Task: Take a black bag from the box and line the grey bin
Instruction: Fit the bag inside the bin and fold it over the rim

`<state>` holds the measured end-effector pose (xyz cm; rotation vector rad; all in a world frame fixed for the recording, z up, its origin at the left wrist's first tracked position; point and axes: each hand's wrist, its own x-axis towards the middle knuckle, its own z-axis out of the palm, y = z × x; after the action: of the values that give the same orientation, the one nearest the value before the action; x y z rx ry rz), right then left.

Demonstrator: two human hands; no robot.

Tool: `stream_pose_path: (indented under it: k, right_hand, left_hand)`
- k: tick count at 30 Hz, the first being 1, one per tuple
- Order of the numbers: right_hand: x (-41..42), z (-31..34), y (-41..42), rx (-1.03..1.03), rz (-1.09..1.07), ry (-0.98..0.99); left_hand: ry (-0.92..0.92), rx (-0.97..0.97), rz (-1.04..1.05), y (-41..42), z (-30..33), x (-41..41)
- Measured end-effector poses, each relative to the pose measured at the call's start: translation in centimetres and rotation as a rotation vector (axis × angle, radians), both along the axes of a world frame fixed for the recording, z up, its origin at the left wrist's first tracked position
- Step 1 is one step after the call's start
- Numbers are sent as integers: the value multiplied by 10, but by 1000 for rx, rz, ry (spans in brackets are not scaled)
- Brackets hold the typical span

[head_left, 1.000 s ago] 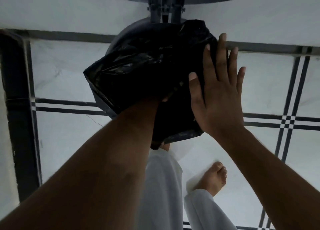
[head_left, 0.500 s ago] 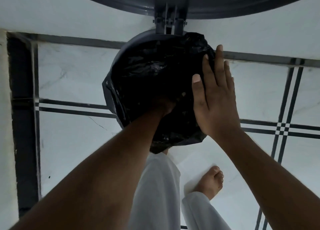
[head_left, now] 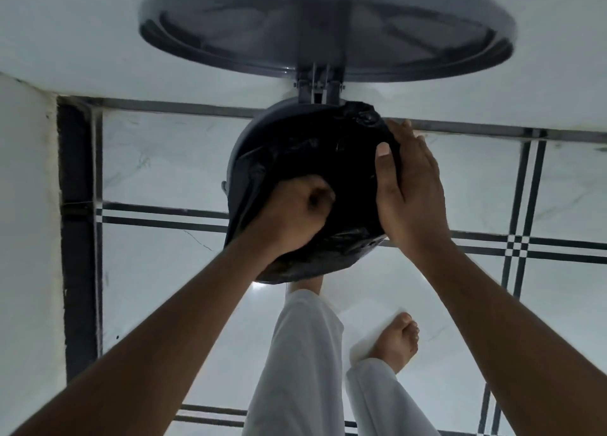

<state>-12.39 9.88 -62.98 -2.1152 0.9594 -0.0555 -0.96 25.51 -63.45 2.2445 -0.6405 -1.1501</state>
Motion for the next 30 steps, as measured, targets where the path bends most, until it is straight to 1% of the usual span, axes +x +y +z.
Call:
stream_pose_path:
  k: [1,2,3,4,5,7,8,10,12,13,15,16,17,20,22,24,25,28,29,30]
  right_hand:
    - [1,0,-3,9,-24,-4]
    - [3,1,-6,23,-57,0]
    - [5,3,-8,35,-93,15]
    - [7,5,-10,47,-129,38]
    - [9,5,-11,58,-160,61]
    - [14,5,-16,71,-197,90]
    - [17,4,-19,67,-200,110]
    - [24,1,-23,58,-218,140]
    - [30,-1,-27,114,-320,153]
    - [33,-4,-30,170,-401,157]
    - [37,-7,-34,295,-554,129]
    - [39,-9,-36,351,-600,108]
    - [42,-9,-37,389,-629,85]
    - [53,-9,-43,443,-687,-19]
    - [61,-10,-49,427,-698,-40]
    - [65,-16,-56,391,-686,14]
    - [67,-19,-58,383,-681,58]
    - [63,-24,-60,443,-664,194]
    - [59,-24,-60,481,-668,225]
    - [55,-23,-59,519,-679,238]
  left_hand:
    - [-151,-72,36,6,18,4]
    - [-355,-118,45,11,32,10]
    - [-557,-107,24,16,42,15]
    - [-715,-36,-11,20,48,22]
    - [-804,69,-35,24,49,29]
    - [-847,228,-46,31,42,48]
    - [-821,244,-14,34,37,59]
    - [-703,160,99,36,31,76]
    - [-557,103,253,31,30,86]
    - [-453,65,382,28,27,90]
    - [-161,-65,716,21,25,99]
    - [-52,-112,833,18,25,103]
    - [9,-147,887,17,23,108]
    - [69,-217,896,7,23,124]
    - [18,-191,837,1,14,136]
    - [-26,-72,731,-5,4,146]
    - [-6,1,689,-7,-3,150]
    - [92,338,486,-4,-14,151]
    - [126,410,486,1,-17,150]
    - [199,441,538,8,-17,148]
